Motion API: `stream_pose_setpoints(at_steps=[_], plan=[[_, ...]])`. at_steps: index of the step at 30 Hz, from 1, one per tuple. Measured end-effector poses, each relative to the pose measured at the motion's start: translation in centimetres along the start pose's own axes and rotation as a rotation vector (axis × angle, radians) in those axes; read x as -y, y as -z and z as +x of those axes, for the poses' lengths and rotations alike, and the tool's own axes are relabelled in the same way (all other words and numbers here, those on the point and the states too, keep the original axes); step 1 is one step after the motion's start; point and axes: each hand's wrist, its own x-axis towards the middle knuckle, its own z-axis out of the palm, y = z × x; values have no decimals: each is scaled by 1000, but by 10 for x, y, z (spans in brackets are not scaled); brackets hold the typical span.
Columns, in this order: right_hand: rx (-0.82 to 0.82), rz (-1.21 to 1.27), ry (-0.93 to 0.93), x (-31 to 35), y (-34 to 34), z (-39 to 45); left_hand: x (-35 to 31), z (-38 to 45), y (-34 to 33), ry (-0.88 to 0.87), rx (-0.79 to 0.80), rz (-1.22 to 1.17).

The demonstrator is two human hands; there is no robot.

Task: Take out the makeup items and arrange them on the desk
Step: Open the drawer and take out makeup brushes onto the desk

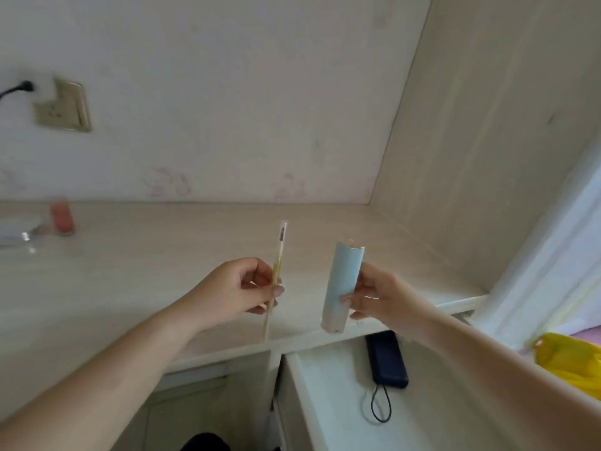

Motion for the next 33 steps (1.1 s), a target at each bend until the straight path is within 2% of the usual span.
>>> stream_pose_setpoints(at_steps=[8, 14, 19, 25, 33], plan=[[-94, 169, 39, 58, -93, 104, 27, -1, 113, -14, -393, -73], [-66, 262, 93, 94, -177, 178, 57, 11, 190, -25, -695, -117], [-86, 259, 96, 99, -219, 214, 83, 28, 221, 65, -764, -171], [-93, 285, 67, 104, -249, 251, 97, 43, 251, 170, -690, 105], [-170, 290, 42, 113, -267, 291, 111, 56, 273, 294, -680, 322]])
